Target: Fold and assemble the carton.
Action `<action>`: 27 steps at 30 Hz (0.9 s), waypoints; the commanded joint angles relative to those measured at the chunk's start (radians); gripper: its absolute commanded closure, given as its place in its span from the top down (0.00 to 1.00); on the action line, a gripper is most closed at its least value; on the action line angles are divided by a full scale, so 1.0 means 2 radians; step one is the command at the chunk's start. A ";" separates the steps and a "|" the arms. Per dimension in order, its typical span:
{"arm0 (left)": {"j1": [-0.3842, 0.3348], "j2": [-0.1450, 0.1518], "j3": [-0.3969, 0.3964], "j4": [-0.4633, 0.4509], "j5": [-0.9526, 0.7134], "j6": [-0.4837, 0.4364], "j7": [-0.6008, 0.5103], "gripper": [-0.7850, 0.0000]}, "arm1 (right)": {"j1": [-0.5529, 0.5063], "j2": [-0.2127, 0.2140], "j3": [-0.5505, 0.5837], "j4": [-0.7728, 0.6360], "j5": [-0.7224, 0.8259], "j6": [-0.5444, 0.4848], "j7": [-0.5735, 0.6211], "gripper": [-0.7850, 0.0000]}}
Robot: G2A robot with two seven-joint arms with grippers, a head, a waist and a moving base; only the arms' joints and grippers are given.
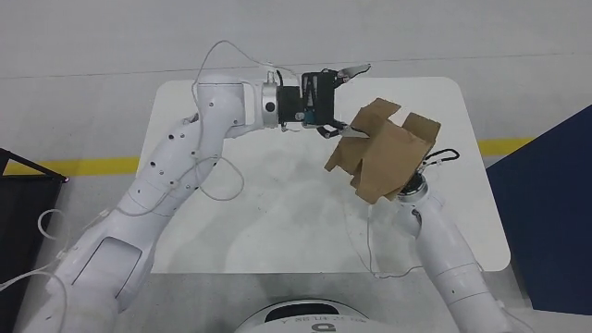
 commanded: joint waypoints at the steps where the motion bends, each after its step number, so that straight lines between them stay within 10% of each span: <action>1: 0.006 0.003 -0.018 0.005 -0.010 0.012 0.013 1.00 | 0.001 0.000 0.000 -0.001 0.004 0.004 -0.002 0.00; 10: 0.048 0.022 -0.078 0.048 0.027 0.041 0.079 1.00 | 0.006 -0.002 -0.003 -0.005 0.019 0.023 -0.017 0.00; 27: 0.062 0.029 -0.008 0.014 0.157 0.053 0.164 1.00 | 0.008 -0.005 -0.008 -0.008 0.024 0.026 -0.028 0.00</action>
